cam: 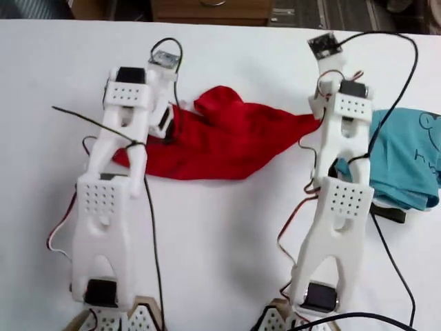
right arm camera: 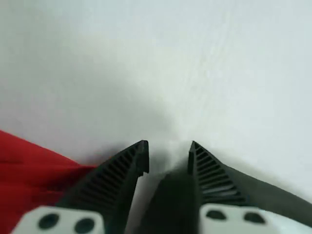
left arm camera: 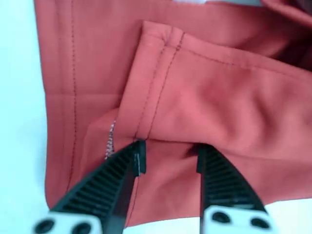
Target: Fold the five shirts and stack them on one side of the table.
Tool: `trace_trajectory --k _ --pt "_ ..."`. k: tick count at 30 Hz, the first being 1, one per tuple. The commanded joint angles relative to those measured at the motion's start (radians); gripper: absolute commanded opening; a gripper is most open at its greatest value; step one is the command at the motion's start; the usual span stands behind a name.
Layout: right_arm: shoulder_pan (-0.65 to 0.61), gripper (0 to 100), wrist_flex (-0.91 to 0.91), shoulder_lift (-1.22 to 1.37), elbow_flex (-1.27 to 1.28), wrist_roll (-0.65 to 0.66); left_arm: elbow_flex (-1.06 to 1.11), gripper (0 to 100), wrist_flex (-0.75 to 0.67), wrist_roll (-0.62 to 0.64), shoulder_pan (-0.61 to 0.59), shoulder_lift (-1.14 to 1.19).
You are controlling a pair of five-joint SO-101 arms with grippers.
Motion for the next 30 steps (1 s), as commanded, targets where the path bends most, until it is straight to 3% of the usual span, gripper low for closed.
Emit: trace_trajectory --k 1,4,10,23,30 --pt "-0.007 14.0 -0.01 0.004 -0.006 -0.003 -0.036 20 0.006 -0.005 0.005 -0.018" --pt "-0.01 14.0 0.048 0.004 -0.006 0.015 -0.036 20 0.015 -0.005 0.003 -0.04" --pt "-0.056 13.9 0.11 0.01 -0.005 0.172 -0.035 20 0.04 -0.006 0.003 -0.069" --pt "-0.038 13.9 0.127 0.012 0.003 0.183 -0.035 20 0.161 -0.006 -0.002 -0.069" --pt "-0.042 13.9 0.223 0.004 -0.006 0.178 -0.027 20 0.163 -0.049 -0.086 -0.061"
